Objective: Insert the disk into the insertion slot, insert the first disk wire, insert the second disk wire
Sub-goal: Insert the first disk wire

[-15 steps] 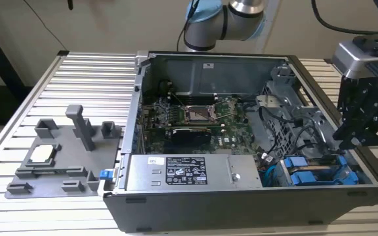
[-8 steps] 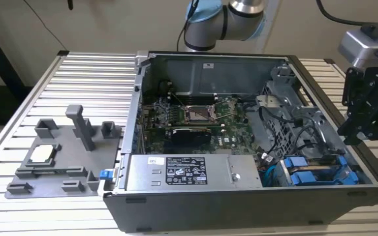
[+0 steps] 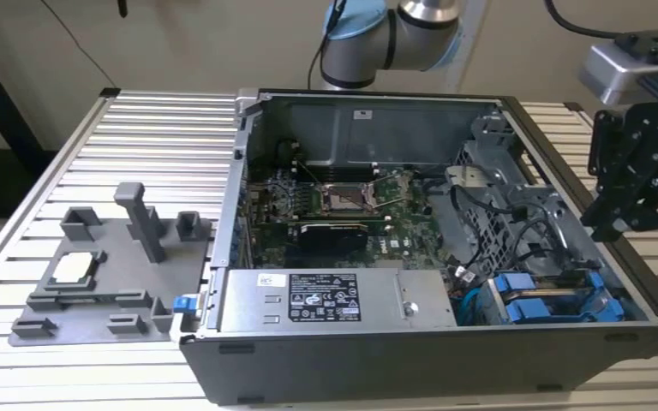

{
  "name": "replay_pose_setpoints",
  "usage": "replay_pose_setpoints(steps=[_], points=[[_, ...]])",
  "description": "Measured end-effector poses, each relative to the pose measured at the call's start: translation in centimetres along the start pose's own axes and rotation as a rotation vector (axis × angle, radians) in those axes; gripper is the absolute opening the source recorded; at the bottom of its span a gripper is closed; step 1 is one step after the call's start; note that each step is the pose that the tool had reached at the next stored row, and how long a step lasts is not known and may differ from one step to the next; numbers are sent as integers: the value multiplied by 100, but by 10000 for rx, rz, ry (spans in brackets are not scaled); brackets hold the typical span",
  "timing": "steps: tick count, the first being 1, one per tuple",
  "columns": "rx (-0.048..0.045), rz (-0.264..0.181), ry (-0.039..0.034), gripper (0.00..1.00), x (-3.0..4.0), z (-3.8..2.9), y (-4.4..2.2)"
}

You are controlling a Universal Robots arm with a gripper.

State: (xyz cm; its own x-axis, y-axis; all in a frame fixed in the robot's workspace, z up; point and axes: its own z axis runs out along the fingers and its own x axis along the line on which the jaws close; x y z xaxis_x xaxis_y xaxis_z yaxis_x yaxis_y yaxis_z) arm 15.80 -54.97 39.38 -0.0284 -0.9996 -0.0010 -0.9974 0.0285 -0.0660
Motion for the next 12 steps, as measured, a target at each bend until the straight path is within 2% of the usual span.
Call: replay_pose_setpoints(steps=[6,12], points=[[3,-5,83,27,-147,0,5],[3,-8,117,27,-251,-2,37]])
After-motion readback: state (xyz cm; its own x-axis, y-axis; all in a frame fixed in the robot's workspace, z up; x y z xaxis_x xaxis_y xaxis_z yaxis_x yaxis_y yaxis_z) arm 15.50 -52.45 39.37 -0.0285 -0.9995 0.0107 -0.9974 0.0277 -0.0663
